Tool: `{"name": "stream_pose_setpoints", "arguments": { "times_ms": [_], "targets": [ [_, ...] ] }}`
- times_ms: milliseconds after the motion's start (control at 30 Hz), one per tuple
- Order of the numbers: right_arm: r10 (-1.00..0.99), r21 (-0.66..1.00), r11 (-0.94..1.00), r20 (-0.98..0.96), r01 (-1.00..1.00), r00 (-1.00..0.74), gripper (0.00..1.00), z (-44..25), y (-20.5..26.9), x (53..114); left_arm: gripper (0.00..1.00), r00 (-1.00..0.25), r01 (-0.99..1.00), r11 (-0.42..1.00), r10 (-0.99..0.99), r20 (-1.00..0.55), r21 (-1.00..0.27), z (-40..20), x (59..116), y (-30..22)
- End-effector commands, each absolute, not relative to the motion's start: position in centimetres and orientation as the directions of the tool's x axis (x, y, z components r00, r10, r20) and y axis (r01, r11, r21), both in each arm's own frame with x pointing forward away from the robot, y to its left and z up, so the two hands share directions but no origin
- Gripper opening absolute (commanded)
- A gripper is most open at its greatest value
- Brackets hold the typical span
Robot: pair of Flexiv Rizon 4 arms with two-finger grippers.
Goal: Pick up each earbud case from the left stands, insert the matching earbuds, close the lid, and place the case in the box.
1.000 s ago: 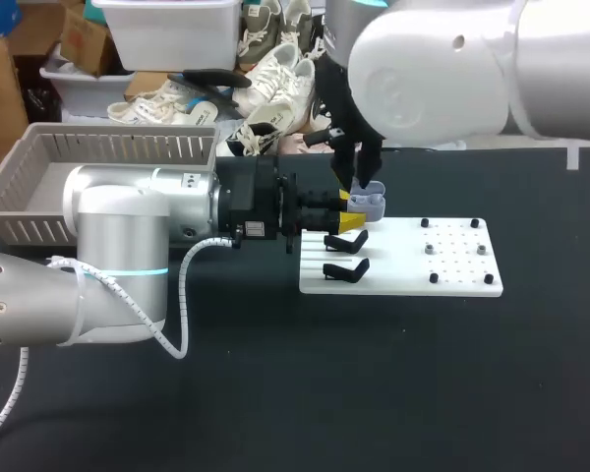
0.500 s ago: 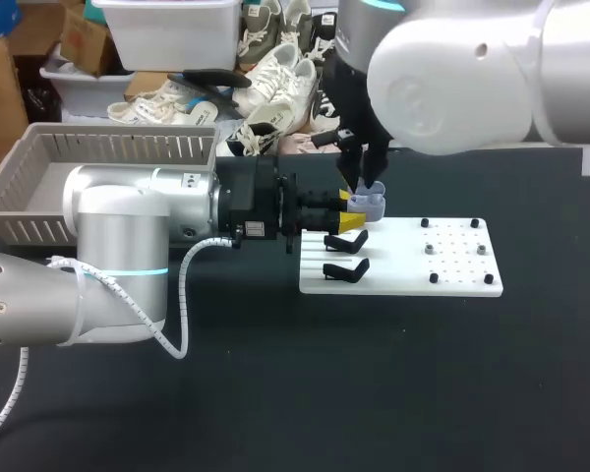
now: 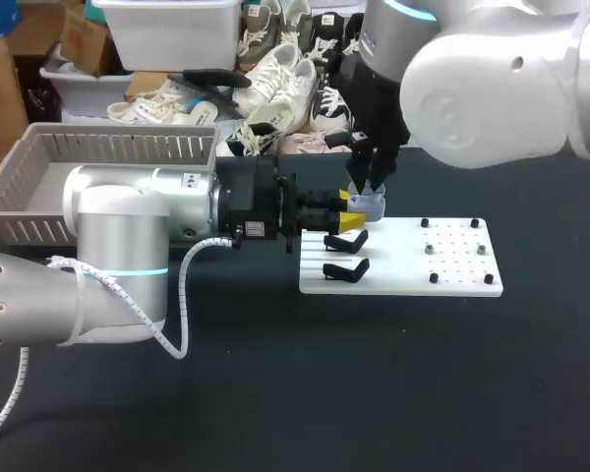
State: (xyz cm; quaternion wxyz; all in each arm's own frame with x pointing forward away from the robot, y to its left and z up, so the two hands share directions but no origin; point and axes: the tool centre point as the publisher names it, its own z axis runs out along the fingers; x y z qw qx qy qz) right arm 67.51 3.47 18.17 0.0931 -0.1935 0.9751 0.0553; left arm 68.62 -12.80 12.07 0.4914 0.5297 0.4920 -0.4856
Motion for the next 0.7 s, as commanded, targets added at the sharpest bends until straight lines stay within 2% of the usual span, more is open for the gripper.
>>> {"name": "stream_pose_setpoints", "arguments": {
  "times_ms": [33, 700],
  "targets": [
    [-0.369, 0.070, 0.917, -0.224, -0.393, -0.902, 0.00, 18.1, 3.4, 66.8, 0.00, 0.045, 0.999, -0.031, 0.042, -0.998, 0.044, 12.0, 68.6, -12.8],
    [-0.382, 0.077, 0.911, -0.210, -0.405, -0.900, 0.00, 17.1, 4.0, 67.7, 0.00, 0.045, 0.999, -0.031, 0.042, -0.998, 0.044, 12.0, 68.6, -12.8]
  ]
}}
